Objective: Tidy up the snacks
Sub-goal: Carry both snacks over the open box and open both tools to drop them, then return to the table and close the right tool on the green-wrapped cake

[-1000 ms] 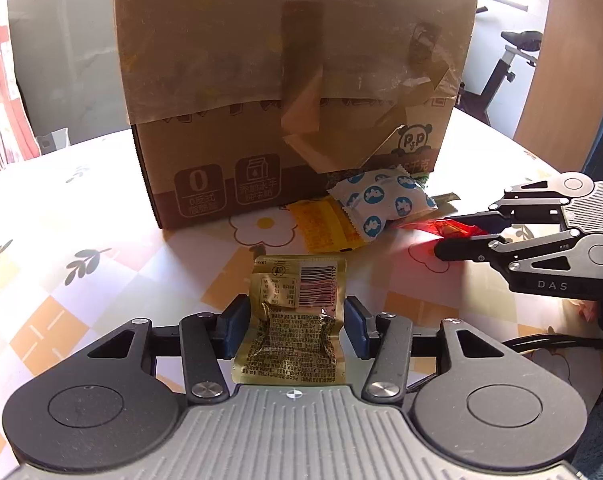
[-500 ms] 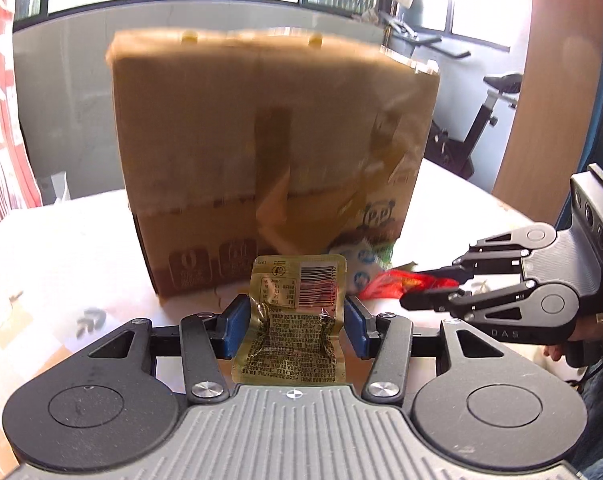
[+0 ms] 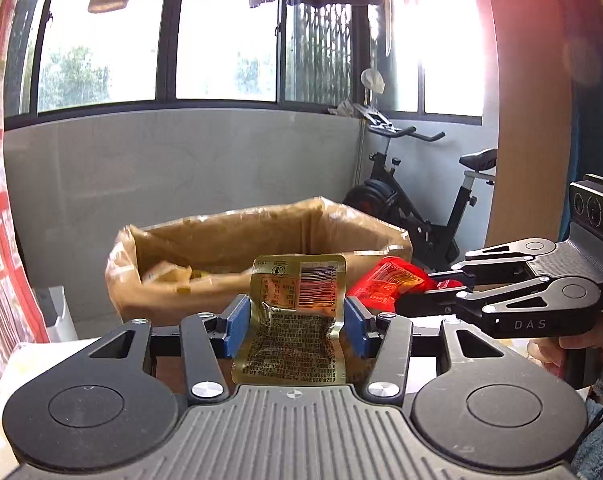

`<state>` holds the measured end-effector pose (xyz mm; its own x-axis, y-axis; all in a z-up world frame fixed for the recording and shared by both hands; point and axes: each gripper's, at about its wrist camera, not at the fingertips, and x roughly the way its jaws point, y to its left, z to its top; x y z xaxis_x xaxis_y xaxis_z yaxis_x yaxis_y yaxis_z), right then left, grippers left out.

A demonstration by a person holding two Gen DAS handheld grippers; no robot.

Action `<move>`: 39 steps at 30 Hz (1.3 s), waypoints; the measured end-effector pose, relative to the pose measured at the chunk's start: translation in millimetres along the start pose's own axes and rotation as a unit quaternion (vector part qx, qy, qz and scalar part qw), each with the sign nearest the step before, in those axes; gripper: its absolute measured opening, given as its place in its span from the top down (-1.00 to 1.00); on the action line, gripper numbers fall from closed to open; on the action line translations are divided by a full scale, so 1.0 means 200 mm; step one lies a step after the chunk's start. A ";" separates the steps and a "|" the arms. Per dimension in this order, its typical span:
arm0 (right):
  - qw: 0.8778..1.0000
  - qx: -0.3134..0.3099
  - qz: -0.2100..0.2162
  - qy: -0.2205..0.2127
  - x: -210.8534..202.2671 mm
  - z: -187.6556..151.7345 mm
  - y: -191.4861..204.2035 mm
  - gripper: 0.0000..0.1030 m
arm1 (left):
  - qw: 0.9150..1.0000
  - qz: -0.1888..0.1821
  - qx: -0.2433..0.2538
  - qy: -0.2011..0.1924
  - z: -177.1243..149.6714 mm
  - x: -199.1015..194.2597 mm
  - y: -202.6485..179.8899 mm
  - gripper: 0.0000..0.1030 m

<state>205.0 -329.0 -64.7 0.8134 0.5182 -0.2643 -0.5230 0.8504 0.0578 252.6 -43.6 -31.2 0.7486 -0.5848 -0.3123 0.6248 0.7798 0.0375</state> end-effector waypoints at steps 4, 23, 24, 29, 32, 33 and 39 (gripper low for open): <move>1.000 -0.009 -0.008 -0.027 0.04 0.18 -0.07 0.60 | 1.000 -0.007 -0.008 -0.014 0.15 0.08 0.06 -0.04; 0.994 0.043 -0.093 0.031 0.39 0.23 -0.41 0.30 | 0.997 0.060 -0.034 0.046 0.25 0.56 0.08 -0.39; 0.994 0.047 -0.093 0.030 0.37 0.22 -0.42 0.30 | 0.996 0.062 -0.036 0.048 0.24 0.55 0.08 -0.39; 0.995 0.059 -0.081 0.011 0.27 0.21 -0.40 0.30 | 0.996 0.062 -0.041 0.042 0.20 0.44 0.09 -0.39; 0.995 0.049 -0.084 0.005 0.21 0.18 -0.38 0.28 | 0.997 0.060 -0.045 0.036 0.17 0.33 0.11 -0.39; 0.995 0.048 -0.086 0.002 0.19 0.17 -0.36 0.28 | 0.996 0.056 -0.053 0.034 0.15 0.29 0.12 -0.39; 0.993 0.062 -0.096 -0.023 0.07 0.06 -0.32 0.28 | 0.993 0.032 -0.110 0.037 0.01 0.14 0.17 -0.39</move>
<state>252.2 -375.3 -59.6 0.9078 0.3461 -0.2370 -0.3233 0.9373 0.1303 294.2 -34.1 -37.5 0.7619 -0.5209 -0.3848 0.5067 0.8495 -0.1467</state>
